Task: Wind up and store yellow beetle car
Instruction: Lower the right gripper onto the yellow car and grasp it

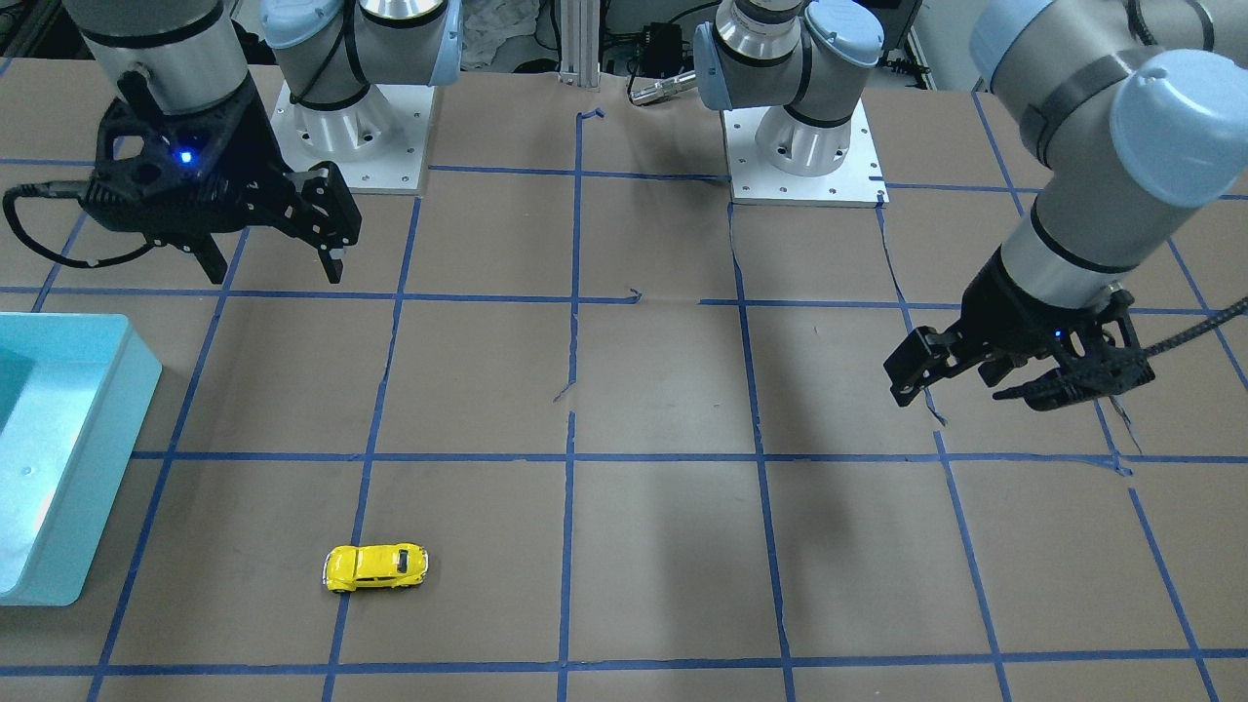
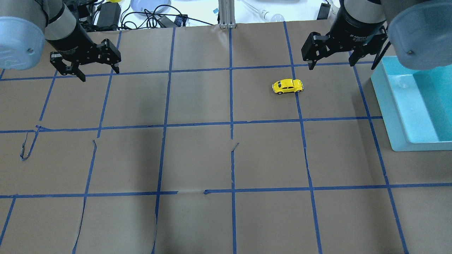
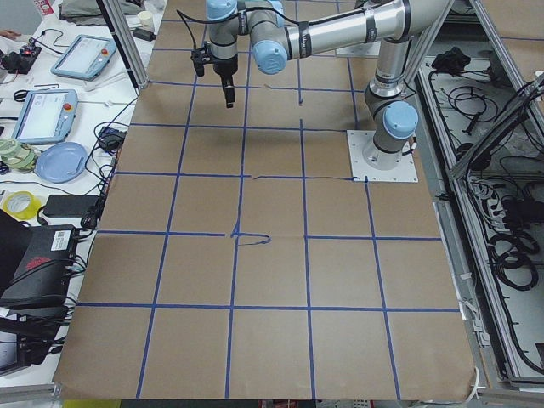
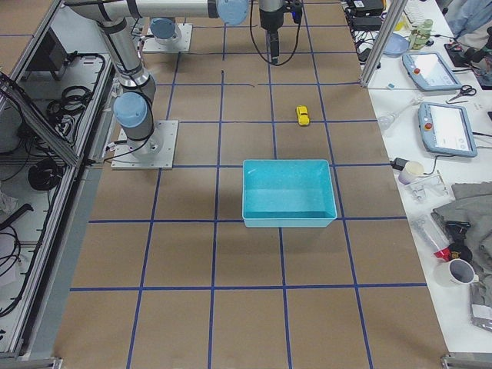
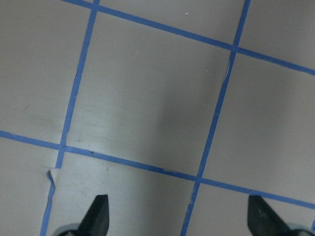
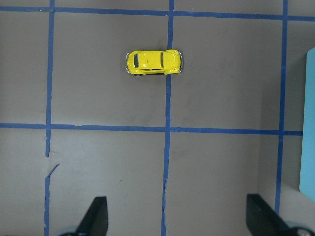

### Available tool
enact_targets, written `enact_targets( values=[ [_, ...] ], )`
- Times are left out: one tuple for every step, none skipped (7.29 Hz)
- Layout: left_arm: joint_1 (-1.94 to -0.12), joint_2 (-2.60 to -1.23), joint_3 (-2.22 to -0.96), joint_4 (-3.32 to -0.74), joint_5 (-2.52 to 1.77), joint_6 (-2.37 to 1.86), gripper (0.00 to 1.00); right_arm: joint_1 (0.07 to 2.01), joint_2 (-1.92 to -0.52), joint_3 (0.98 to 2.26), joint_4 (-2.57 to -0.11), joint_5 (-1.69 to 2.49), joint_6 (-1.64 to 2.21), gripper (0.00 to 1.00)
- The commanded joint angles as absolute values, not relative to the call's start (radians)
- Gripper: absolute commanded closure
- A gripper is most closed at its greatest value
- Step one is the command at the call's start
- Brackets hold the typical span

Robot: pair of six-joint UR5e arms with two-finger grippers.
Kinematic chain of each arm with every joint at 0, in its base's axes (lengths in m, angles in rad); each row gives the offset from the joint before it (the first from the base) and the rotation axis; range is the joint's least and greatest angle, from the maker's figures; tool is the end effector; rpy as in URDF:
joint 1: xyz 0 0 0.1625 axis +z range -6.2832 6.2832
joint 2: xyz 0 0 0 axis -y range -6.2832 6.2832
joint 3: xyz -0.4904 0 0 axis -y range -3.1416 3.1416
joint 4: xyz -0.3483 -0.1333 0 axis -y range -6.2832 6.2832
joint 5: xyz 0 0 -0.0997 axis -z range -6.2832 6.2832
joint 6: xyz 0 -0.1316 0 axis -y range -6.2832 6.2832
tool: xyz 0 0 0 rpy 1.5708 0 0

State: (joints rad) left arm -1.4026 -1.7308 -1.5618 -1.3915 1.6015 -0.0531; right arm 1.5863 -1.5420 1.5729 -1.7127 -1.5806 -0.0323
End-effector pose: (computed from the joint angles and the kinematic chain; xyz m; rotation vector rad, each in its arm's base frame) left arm -0.0394 -0.5401 0.4656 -0.3440 3.0900 -0.0412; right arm 0.1394 -0.4738 0.5222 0.0739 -3.1252 0.1736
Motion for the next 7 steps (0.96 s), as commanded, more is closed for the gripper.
enact_targets(
  values=[
    [-1.416, -1.701, -1.572, -1.436, 1.647, -0.017, 0.0, 1.591, -1.435, 1.571, -1.745, -1.578, -0.154, 0.0],
    [-1.416, -1.698, -1.572, -1.44, 1.647, -0.017, 0.0, 1.591, -1.364, 1.574, -1.916, -1.582, -0.302, 0.0],
    [-1.416, -1.686, -1.572, -1.442, 1.647, -0.017, 0.0, 1.589, -1.321, 1.575, -1.981, -1.58, -0.454, 0.0],
    [-1.419, -1.668, -1.575, -1.45, 1.643, -0.018, 0.0, 1.586, -1.246, 1.565, -2.024, -1.58, -0.682, 0.0],
    [-1.431, -1.643, -1.574, -1.454, 1.576, -0.024, 0.0, 1.586, -1.202, 1.56, -2.087, -1.58, -0.812, 0.0],
    [-1.454, -1.632, -1.574, -1.454, 1.548, -0.023, 0.0, 1.586, -1.154, 1.557, -2.092, -1.577, -0.966, 0.0],
    [-1.486, -1.626, -1.577, -1.456, 1.549, -0.021, 0.0, 1.586, -1.116, 1.559, -2.129, -1.55, -1.191, 0.0]
  ],
)
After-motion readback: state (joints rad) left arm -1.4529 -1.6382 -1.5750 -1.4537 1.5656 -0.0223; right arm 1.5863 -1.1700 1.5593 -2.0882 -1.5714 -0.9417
